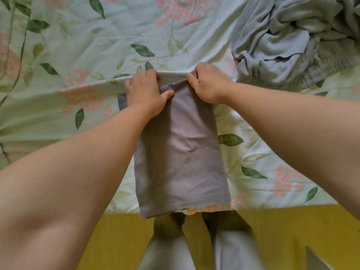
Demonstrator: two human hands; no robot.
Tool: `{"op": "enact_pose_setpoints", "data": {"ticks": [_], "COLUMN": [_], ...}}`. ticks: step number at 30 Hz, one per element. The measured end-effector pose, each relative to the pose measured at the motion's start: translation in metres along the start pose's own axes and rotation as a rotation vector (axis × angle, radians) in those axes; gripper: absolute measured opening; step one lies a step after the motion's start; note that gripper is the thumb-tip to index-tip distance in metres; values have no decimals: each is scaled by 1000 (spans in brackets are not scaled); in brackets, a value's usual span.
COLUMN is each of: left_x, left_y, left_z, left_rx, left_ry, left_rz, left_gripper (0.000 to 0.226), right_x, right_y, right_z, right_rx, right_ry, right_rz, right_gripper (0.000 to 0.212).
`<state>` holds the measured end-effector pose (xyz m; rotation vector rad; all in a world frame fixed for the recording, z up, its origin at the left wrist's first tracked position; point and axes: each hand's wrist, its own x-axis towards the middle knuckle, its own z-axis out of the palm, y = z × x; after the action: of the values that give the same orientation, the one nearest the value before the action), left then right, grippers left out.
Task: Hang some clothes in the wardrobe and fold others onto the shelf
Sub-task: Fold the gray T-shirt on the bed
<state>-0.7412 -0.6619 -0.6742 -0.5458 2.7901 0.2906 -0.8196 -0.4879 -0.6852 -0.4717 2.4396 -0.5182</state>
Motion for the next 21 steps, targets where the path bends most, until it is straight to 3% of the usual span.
{"op": "enact_pose_setpoints", "data": {"ticks": [3, 5, 7, 11, 17, 21], "left_x": [-32, -53, -68, -71, -53, -76], "left_y": [-5, -8, -12, -32, -55, -41], "left_z": [13, 27, 45, 66, 83, 70], "left_rx": [64, -6, 2, 75, 16, 75], "left_ry": [259, 339, 322, 107, 123, 169], "left_rz": [12, 55, 93, -27, 38, -32], "left_gripper": [46, 43, 47, 64, 75, 72], "right_x": [-25, -45, -54, -51, -41, -59], "right_y": [-11, -26, -34, -12, 2, -9], "right_z": [21, 38, 60, 85, 99, 89], "right_rx": [-226, -261, -269, -346, -403, -401], "right_ry": [351, 498, 473, 211, 225, 214], "right_rz": [-11, -174, -316, -200, -222, -204], "right_gripper": [41, 43, 46, 64, 70, 69]}}
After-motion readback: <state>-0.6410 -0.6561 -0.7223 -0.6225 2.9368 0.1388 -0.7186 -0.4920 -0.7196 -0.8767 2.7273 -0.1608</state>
